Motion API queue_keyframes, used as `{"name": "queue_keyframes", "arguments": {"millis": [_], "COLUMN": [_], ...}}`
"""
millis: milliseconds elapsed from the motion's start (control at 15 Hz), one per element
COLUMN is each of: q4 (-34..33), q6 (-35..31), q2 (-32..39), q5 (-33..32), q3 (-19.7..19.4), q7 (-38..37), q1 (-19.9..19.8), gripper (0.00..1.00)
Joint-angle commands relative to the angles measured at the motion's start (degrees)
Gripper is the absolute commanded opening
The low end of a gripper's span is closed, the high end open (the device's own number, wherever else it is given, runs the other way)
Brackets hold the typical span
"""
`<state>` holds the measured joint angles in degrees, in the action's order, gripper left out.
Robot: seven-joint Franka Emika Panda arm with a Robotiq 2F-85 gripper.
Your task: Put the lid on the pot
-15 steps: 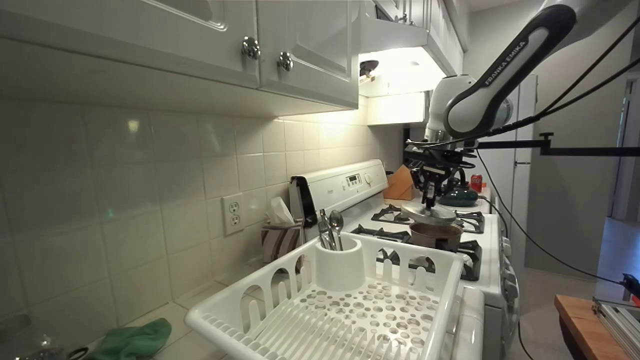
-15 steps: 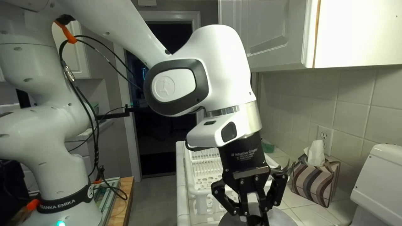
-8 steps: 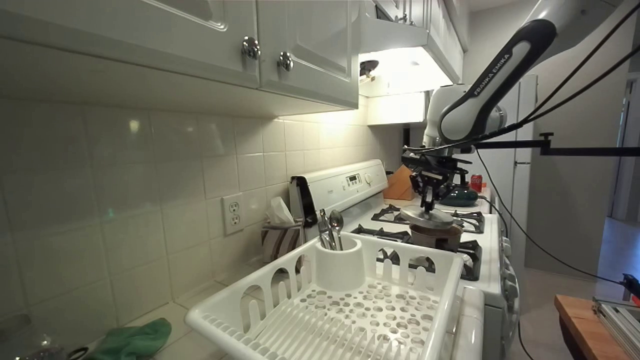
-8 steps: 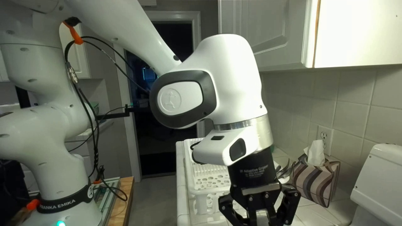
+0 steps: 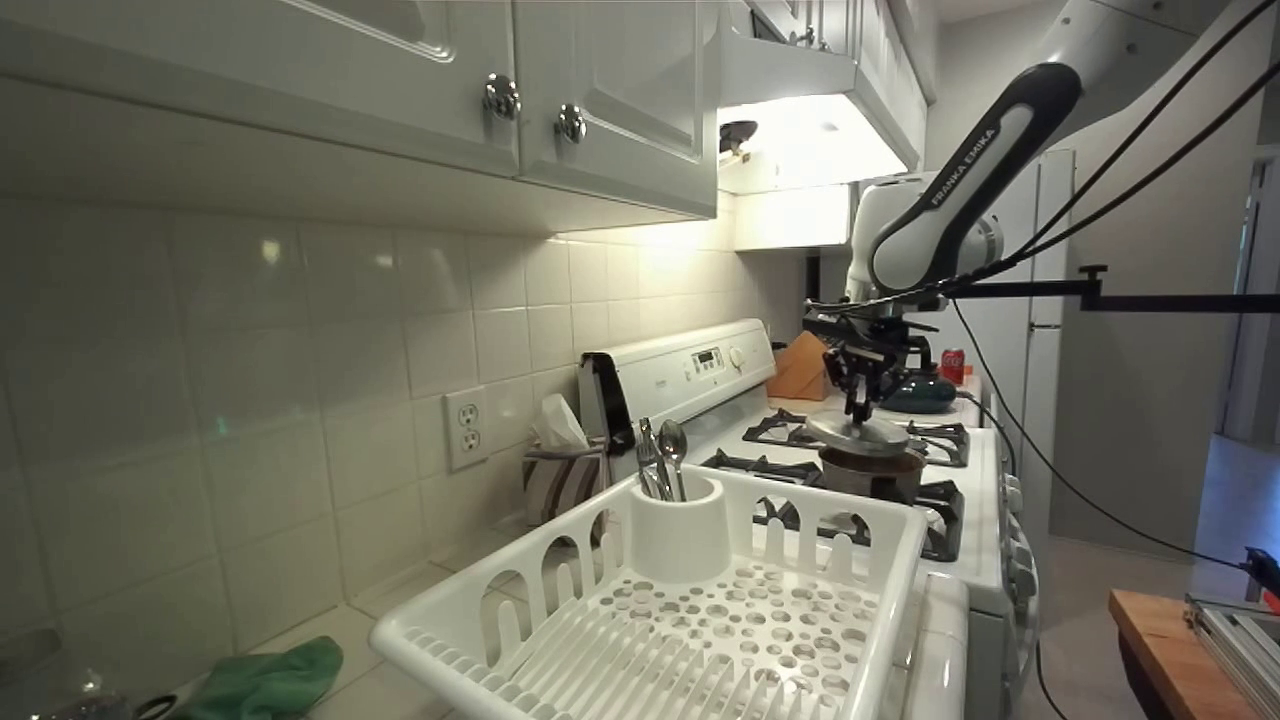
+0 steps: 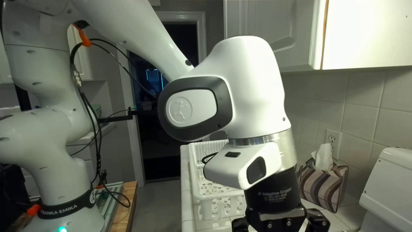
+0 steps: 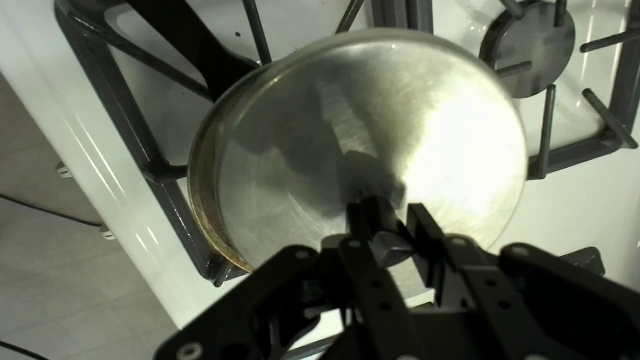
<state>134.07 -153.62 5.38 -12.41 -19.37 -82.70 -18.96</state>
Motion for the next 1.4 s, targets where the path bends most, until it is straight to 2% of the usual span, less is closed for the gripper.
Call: {"name": "queue_keyframes", "arguments": {"millis": [0, 400, 1067, 1333], "q4": [-2.5, -3.6, -2.3, -2.1], "q6": [0.4, 0.9, 4.2, 3.6], "q2": [2.8, 4.3, 3.1, 3.5], "q5": [1.7, 0.9, 0.7, 3.6], "q3": [-0.9, -1.9, -3.7, -2.9], "q7": [-0.1, -0.6, -0.8, 0.9], "q1": [1.1, 2.1, 2.4, 2.0], "gripper": [0.06, 0.06, 0.06, 0.06]}}
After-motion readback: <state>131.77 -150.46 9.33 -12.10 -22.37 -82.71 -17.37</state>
